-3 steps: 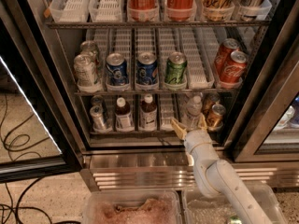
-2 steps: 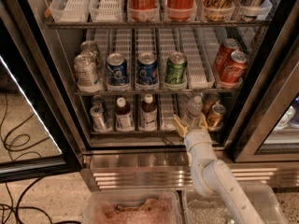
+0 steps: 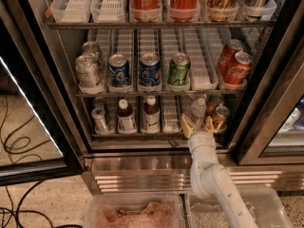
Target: Pick water bottle from bottom shelf of fridge
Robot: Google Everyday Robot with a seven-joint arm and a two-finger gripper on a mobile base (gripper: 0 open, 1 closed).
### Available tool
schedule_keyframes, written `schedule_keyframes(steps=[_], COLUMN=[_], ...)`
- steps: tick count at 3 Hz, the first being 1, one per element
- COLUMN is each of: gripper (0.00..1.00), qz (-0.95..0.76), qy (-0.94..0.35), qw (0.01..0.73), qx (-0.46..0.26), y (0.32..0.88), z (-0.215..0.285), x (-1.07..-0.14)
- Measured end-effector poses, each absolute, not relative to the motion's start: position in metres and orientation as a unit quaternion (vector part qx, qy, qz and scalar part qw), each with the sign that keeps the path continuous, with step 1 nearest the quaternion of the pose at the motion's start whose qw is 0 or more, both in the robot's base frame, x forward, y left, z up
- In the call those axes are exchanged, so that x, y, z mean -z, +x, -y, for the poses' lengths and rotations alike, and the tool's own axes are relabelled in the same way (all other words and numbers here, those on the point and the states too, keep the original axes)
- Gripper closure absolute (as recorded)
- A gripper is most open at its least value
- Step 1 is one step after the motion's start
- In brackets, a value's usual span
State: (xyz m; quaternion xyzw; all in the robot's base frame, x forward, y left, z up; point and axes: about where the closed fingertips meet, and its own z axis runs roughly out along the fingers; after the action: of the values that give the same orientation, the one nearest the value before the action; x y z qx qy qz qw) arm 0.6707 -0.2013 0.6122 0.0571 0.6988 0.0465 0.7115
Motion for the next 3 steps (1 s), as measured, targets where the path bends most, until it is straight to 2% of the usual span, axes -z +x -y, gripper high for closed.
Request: schedule_keyframes(steps=[1, 2, 3], gripper=[0.33, 0.24, 0.28], qz=[-0.699, -0.699, -0.699], qy=[0.057, 0.057, 0.057], qw=[0.712, 0.712, 0.712], qx=[-0.047, -0.047, -0.046], y=[0.6708, 0.6708, 0.6711], z=[0.2013, 0.2013, 0.2012], x=[-0.6122, -0.6122, -0.6125])
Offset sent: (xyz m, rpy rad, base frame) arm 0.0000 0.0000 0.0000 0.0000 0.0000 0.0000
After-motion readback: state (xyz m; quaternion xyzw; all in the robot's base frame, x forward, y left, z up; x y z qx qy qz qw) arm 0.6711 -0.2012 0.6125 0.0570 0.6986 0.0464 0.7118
